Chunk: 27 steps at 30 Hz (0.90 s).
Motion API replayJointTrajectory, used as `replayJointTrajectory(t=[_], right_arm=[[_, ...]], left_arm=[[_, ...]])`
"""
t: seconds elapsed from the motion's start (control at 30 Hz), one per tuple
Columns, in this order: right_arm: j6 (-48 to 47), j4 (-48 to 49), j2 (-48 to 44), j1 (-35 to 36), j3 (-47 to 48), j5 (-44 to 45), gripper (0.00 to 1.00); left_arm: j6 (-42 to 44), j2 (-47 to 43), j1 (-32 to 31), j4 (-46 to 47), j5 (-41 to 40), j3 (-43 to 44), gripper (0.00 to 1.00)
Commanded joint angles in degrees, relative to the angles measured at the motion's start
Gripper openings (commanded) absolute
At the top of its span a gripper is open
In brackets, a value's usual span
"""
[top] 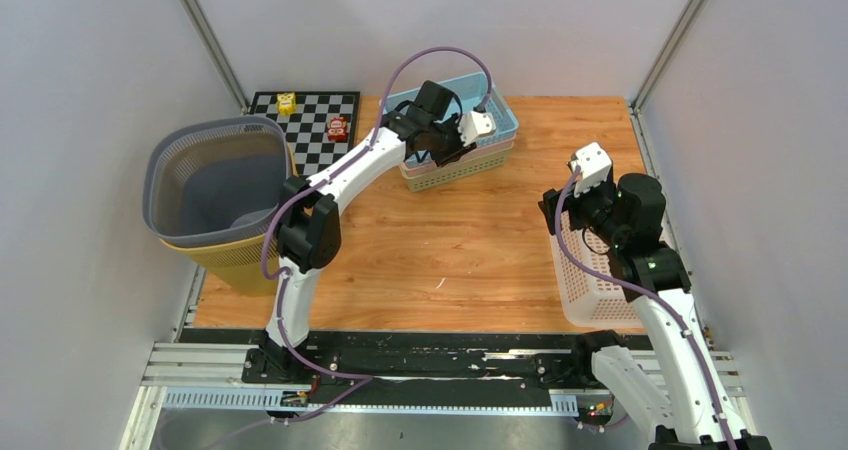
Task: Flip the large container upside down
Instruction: Move the multiple containers to the center of the board.
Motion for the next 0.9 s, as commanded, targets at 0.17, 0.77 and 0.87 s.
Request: replayJointTrajectory(t=[0.17,0.77,0.87], right_arm=[[0.0,1.2,-0.8,-0.3,-0.7,0.4,0.88],[0.7,1.1,-1.5,-0.3,-0.4,-0.4,0.88],[0.8,1.1,-1.7,-0.3,-0.4,-0.4,0.88]], left_arm=[[0.2,-3.4,0.2,-1.4,-0.2,-6.3,0.16],[-2.1,-19.3,-1.0,-5.8,5.9,-23.1,0.0],[-2.9,-22.9,-2.1,-6.0,7.3,-26.9,0.0]])
